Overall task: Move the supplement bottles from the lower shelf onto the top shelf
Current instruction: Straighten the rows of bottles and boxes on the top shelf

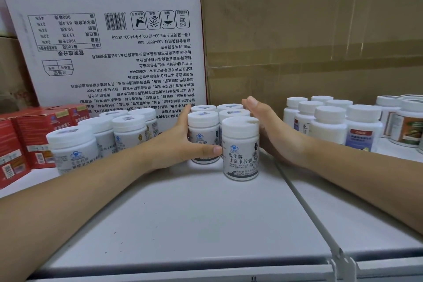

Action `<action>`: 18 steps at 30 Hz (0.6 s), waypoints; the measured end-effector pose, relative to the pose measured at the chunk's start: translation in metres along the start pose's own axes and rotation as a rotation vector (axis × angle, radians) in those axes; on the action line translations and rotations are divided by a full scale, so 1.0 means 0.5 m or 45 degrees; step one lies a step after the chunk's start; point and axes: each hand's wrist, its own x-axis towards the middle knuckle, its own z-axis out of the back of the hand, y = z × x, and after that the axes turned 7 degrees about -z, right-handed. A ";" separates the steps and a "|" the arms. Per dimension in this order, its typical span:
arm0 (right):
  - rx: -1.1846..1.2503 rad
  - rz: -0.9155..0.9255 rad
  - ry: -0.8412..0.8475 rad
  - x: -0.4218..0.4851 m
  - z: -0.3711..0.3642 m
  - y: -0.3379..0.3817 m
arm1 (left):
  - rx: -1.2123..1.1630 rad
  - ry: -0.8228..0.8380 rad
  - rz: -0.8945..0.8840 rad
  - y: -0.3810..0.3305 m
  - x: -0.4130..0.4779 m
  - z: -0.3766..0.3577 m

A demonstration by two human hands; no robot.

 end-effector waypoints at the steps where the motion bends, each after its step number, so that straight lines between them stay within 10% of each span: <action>1: -0.049 0.015 -0.043 0.005 0.004 -0.010 | -0.009 0.002 -0.004 0.001 0.000 0.000; 18: -0.026 0.224 -0.488 0.015 0.027 0.069 | 0.280 -0.018 0.101 -0.123 -0.056 0.064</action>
